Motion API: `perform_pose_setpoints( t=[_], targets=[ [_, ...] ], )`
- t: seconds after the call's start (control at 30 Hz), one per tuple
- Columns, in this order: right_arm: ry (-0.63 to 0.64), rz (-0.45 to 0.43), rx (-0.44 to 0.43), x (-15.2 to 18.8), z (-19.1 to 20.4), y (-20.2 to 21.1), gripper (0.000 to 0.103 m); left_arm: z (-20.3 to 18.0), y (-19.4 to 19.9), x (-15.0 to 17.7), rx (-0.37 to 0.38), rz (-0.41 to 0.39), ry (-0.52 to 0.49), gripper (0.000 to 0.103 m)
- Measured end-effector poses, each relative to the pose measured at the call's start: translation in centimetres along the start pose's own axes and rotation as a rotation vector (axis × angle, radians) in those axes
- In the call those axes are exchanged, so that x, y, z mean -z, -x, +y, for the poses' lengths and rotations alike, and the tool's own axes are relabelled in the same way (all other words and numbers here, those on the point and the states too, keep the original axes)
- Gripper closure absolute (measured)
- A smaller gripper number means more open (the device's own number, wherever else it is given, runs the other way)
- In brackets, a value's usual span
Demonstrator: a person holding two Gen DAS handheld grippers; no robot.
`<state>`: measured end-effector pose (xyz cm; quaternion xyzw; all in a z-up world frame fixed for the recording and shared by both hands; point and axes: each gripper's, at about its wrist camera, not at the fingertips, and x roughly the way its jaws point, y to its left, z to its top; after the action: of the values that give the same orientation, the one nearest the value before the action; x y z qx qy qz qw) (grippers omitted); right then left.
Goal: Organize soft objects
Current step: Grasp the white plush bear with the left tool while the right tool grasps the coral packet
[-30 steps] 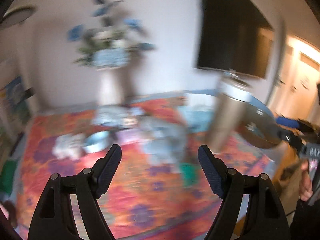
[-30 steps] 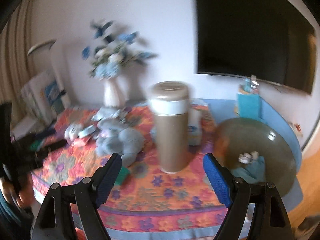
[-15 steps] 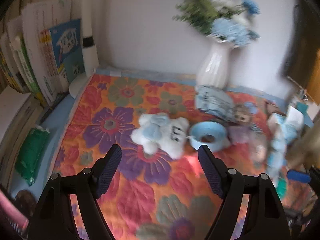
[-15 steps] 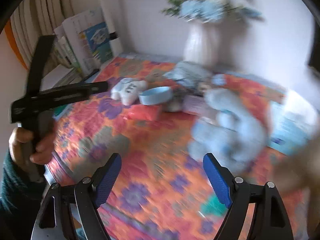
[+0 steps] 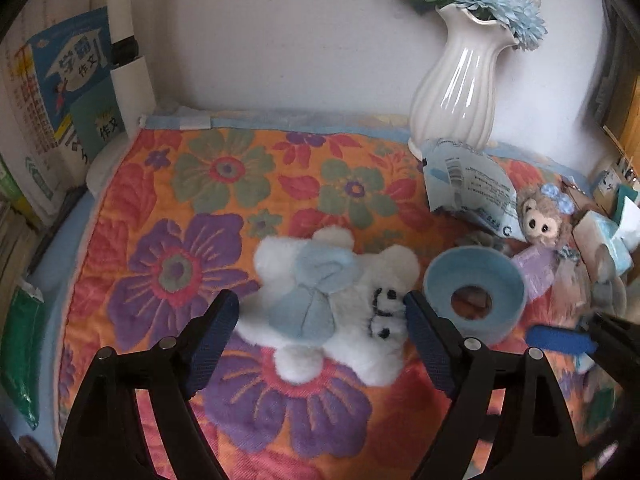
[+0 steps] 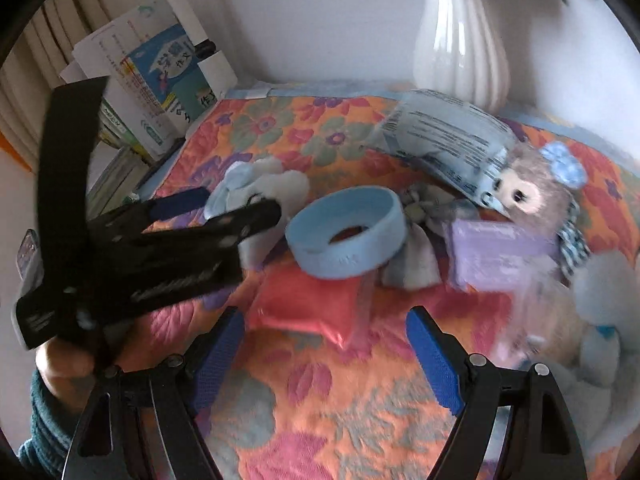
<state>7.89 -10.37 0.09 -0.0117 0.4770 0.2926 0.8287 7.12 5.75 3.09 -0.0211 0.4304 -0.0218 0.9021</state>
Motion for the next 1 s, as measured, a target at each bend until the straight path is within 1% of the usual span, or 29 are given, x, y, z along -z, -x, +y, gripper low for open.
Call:
perform_pose_setpoints(
  t=[0.1,0.17,0.23,0.33,0.37,0.4,0.47,0.5,0.53,0.63,0.67,0.73,0.77,0.83,0.9,0.93,0.97,1.0],
  targets=[
    [0.04,-0.004,-0.047,0.2,1.0,-0.3,0.021,1.4,1.2,0.8,0.001,0.016,0.013,0.018],
    [0.071,0.007,-0.092,0.5,2.0,-0.4,0.021,3.0,1.9,1.4,0.014,0.032,0.054,0.018],
    [0.123,0.013,-0.147,1.0,3.4,0.1,0.021,4.5,2.7,2.1,0.0,0.048,0.082,0.019],
    [0.201,0.007,-0.195,1.9,5.4,1.0,0.021,6.7,3.6,3.2,-0.172,0.088,0.086,0.019],
    [0.219,-0.004,-0.184,2.3,5.8,1.5,0.021,7.2,3.9,3.4,-0.174,0.083,0.095,0.019],
    [0.242,-0.016,-0.154,2.6,6.0,2.0,0.021,7.7,4.3,3.5,-0.157,0.082,0.112,0.019],
    [0.263,-0.032,-0.087,2.8,5.8,2.6,0.021,8.3,4.8,3.4,-0.069,0.081,0.163,0.019],
    [0.257,-0.038,-0.057,2.7,5.2,2.9,0.021,8.4,4.9,3.2,-0.004,0.076,0.186,0.019],
    [0.234,-0.036,-0.041,2.2,4.6,2.7,0.021,8.3,4.7,2.7,0.077,0.077,0.224,0.019],
    [0.158,-0.013,-0.058,0.7,3.0,1.6,0.021,7.8,3.1,1.5,0.206,0.105,0.313,0.019],
    [0.147,-0.008,-0.066,0.5,2.6,1.4,0.021,7.4,2.1,1.0,0.223,0.119,0.343,0.019],
    [0.132,0.002,-0.066,-0.4,2.4,0.2,0.023,7.4,0.3,0.5,0.24,0.158,0.409,0.02],
    [0.118,0.012,-0.062,-0.9,2.2,-0.7,0.027,7.4,-0.7,0.4,0.262,0.171,0.458,0.019],
    [0.085,0.032,-0.083,-1.8,2.1,-2.1,0.032,7.0,-1.0,-0.3,0.238,0.142,0.489,0.019],
    [0.024,0.053,-0.123,-2.5,1.5,-3.4,0.036,6.3,-1.8,-1.4,0.222,0.161,0.496,0.019],
    [0.003,0.059,-0.127,-2.6,1.3,-3.9,0.04,5.8,-2.3,-1.7,0.2,0.168,0.489,0.019],
    [-0.003,0.045,-0.115,-2.7,1.4,-4.0,0.044,5.0,-2.7,-2.3,0.144,0.174,0.459,0.019],
    [0.006,0.038,-0.098,-2.8,1.6,-4.0,0.048,4.1,-3.0,-2.8,0.106,0.176,0.427,0.019]
  ],
)
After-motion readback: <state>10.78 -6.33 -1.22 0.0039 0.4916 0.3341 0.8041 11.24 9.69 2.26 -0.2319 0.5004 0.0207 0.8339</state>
